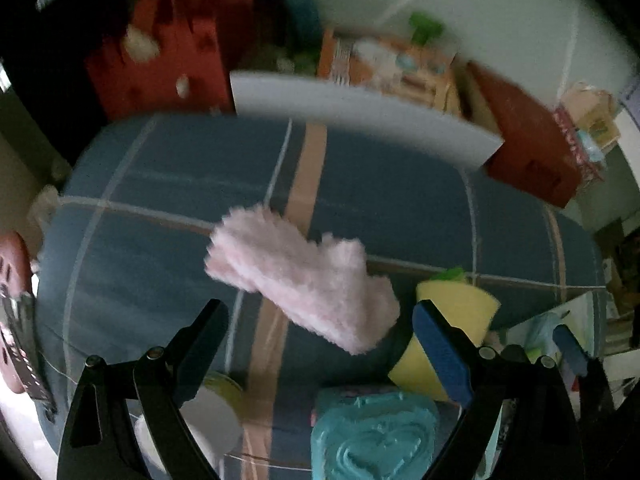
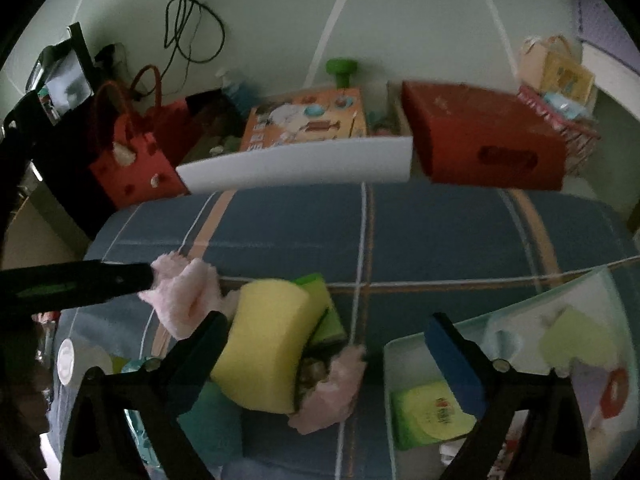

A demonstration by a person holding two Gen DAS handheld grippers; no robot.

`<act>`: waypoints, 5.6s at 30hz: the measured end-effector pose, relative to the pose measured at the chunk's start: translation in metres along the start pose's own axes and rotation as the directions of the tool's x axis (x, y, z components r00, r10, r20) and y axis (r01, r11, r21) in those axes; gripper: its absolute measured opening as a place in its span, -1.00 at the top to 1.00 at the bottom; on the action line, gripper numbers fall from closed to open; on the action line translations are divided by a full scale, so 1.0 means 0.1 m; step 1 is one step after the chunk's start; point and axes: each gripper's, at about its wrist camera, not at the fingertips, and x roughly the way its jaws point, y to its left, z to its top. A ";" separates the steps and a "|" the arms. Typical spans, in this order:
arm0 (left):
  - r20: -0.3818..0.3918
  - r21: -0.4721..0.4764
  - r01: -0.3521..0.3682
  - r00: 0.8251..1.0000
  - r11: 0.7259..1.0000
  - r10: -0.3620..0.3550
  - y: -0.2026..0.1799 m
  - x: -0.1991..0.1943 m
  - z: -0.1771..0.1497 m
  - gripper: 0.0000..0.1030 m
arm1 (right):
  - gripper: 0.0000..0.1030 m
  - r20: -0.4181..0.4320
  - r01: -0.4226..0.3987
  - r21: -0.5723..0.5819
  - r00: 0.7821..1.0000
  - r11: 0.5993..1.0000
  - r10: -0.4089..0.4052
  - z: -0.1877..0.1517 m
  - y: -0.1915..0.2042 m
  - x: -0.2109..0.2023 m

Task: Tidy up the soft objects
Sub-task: 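Grasp the pink fluffy cloth with the left tool while the right tool grasps the yellow sponge, then lift and carry the pink fluffy cloth and yellow sponge over the white tray, then open both tools to drop the sponge and fluffy cloth into the tray, then withdraw both tools toward the green tissue pack and crumpled pink cloth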

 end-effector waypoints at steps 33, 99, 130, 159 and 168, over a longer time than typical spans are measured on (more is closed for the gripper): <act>0.016 -0.191 0.084 0.996 0.978 -0.082 0.26 0.25 -0.14 0.79 | 0.28 -0.090 -0.194 0.032 0.976 0.980 0.196 -0.19 0.07 0.34; 0.305 0.311 0.372 0.833 0.875 -0.462 -1.98 -0.80 -1.27 0.80 | 0.29 0.125 0.158 0.463 0.963 0.872 -0.240 -0.51 -2.37 -1.45; 0.047 0.314 0.325 0.933 0.892 -0.356 -2.39 0.01 -1.40 0.19 | 0.03 -0.017 0.208 0.452 0.974 0.867 -0.225 -0.58 -2.45 -0.89; 0.227 0.168 -0.001 0.973 0.986 -0.038 -1.74 -0.31 -1.11 -0.69 | -1.00 -0.041 0.353 0.314 0.932 0.881 -0.359 -0.43 -2.02 -1.06; 0.246 0.097 -0.006 0.969 0.995 -0.018 -1.43 -0.36 -1.03 -0.69 | -1.00 -0.039 0.328 0.271 0.943 0.905 -0.330 -0.40 -1.80 -0.98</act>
